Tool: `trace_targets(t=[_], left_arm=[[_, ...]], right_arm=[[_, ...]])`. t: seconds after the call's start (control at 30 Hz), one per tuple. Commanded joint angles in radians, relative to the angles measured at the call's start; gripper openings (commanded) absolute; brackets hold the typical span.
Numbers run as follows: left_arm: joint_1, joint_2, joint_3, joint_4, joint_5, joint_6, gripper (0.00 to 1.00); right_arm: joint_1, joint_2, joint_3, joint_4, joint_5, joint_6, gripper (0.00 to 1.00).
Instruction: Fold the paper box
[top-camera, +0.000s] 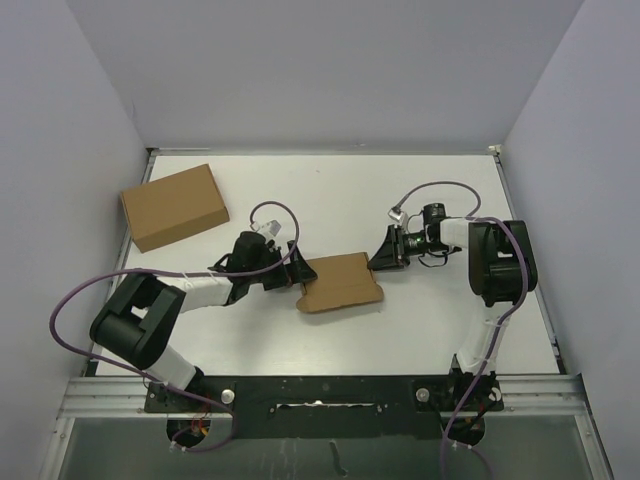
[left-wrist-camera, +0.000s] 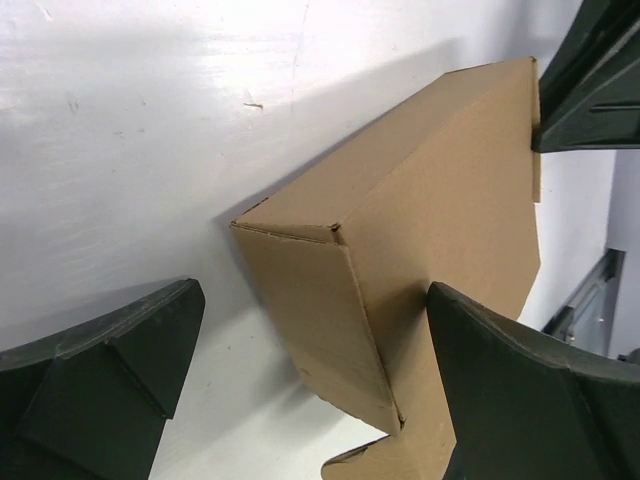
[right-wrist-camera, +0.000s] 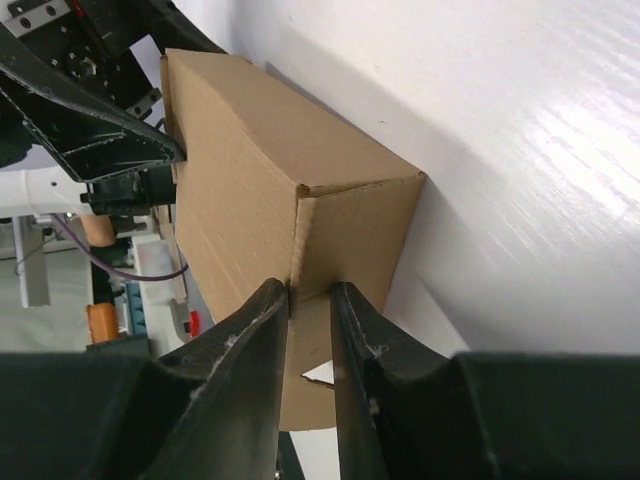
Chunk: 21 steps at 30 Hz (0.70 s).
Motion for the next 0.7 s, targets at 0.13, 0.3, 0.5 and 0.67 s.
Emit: trace_targets(t=[0.13,0.3,0.5,0.67], left_arm=[[0.01,0.026,-0.06,0.198,0.1,-0.146,0.98],[0.01,0.053,-0.1,0.324,0.122,-0.235,0.94],[0.009,0.082,-0.13,0.455,0.131,-0.345,0.61],[0.009,0.087,-0.145,0.516,0.125,-0.412,0.47]], right_arm=[[-0.027,0.041,0.016,0.003,0.009,0.005,0.19],[-0.032,0.047,0.015,0.003,0.011,0.007,0.18],[-0.026,0.049,0.018,0.002,0.012,0.001,0.19],[-0.02,0.035,0.025,-0.01,0.012,-0.02,0.21]])
